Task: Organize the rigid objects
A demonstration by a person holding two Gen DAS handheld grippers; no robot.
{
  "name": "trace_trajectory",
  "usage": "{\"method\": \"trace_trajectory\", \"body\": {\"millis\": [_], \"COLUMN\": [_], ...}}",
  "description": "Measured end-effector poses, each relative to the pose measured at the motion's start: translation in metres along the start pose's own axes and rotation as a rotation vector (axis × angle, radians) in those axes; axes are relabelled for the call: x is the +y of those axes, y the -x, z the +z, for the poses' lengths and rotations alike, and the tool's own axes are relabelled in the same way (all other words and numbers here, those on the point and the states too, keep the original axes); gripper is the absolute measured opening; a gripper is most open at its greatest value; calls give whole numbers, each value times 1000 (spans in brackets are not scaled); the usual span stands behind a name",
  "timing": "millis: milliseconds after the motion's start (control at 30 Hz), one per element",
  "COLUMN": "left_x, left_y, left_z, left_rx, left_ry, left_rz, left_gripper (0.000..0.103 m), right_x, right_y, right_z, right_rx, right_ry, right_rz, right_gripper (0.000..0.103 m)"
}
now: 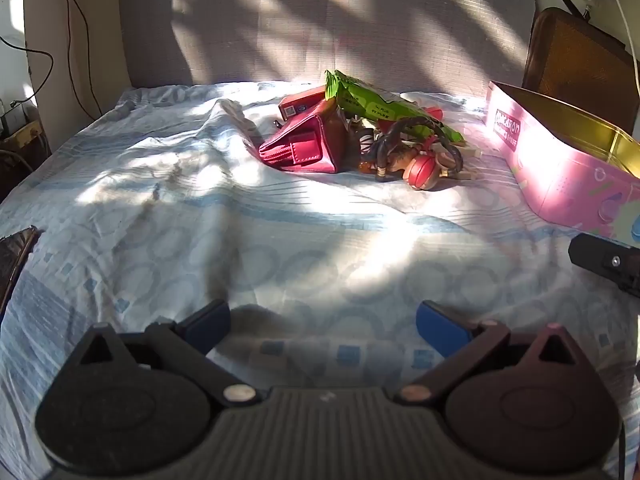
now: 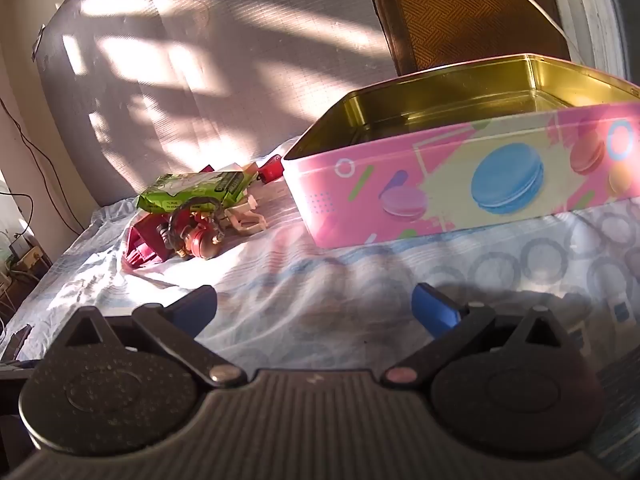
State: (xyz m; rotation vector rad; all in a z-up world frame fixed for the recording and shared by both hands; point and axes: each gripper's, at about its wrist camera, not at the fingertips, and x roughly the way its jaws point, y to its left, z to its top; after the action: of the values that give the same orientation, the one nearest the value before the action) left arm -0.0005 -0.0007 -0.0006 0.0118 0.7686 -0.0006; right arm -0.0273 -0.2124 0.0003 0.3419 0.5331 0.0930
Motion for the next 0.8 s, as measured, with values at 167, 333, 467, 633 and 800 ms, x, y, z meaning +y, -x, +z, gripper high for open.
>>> {"method": "trace_trajectory", "body": {"millis": [167,333,467,633,800], "left_x": [1,-1,2,5,7], "left_y": [6,7,9,9,-2], "left_z": [-3,-2,-1,15,43], "left_rx": [-49,-49,-60,-151,-258], "left_ry": [11,-6,-15,-47,-74], "left_rz": [-9,-18,-49,-55,-22], "left_gripper": [103,103,103,103,103], "right_x": [-2,-3,-5,1,2], "right_y": [0,1,1,0,-1], "right_z": [0,0,0,0,1], "right_rx": [-3,-4,-5,-1,-1], "right_ry": [-11,-14,-13,3,3], "right_rz": [7,10,9,-5,-7], "right_gripper": [103,103,103,103,103]}}
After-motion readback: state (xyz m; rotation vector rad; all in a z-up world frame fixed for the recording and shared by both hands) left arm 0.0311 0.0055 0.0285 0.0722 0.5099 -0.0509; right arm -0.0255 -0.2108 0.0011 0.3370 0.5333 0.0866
